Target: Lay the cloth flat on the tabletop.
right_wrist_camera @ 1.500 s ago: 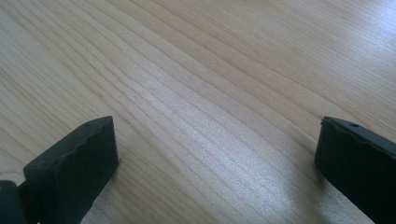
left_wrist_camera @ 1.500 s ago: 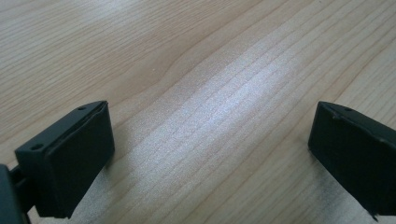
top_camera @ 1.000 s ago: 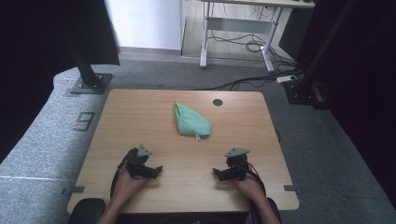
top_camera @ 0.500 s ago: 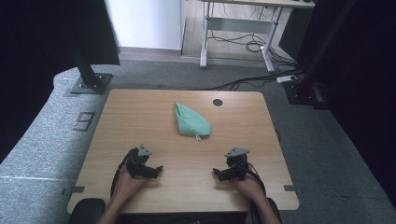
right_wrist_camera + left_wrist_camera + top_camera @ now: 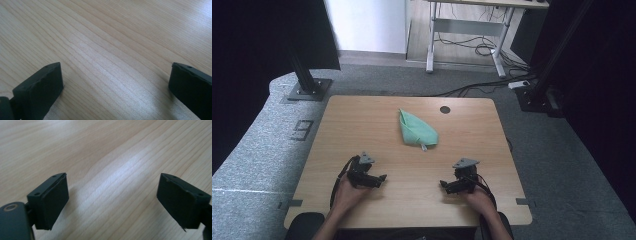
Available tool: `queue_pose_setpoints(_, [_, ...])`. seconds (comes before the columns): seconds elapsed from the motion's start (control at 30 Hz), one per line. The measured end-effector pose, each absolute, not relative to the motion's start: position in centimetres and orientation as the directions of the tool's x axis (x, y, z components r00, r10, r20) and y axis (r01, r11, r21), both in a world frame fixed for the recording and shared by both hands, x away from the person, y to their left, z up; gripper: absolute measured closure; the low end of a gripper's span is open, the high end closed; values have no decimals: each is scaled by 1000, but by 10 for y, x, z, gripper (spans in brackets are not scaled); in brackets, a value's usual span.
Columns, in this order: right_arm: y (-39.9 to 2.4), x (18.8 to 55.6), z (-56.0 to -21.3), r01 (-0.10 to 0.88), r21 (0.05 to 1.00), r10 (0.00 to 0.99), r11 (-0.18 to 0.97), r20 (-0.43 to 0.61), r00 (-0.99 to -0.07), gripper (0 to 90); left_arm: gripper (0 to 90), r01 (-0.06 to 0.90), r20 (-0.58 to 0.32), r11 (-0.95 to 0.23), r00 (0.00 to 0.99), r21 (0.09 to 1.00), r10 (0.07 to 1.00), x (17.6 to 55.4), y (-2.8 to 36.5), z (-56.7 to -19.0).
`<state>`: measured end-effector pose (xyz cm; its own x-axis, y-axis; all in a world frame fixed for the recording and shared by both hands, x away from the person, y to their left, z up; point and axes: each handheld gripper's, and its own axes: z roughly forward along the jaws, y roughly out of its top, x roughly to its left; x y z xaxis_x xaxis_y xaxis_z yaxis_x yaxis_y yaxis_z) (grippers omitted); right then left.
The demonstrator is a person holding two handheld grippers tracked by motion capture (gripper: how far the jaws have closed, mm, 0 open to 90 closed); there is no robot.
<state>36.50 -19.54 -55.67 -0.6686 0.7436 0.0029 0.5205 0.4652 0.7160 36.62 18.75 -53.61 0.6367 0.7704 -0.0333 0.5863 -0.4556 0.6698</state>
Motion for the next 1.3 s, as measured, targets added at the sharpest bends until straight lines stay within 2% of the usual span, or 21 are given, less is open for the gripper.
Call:
queue_pose_setpoints(0.37, [-195, 365, -557, 521, 716, 744, 465, 3, -668, 0, 169, 547, -32, -463, 669, 698, 743, 384, 168, -519])
queue_pose_setpoints(0.83, [-195, 365, -557, 521, 716, 744, 465, 4, -668, 0, 294, 497, -28, -472, 710, 728, 704, 419, 137, -502])
queue_pose_setpoints(1.3, [-195, 365, -557, 521, 716, 744, 465, 3, -668, 0, 379, 483, 10, -505, 716, 715, 698, 459, 109, -499])
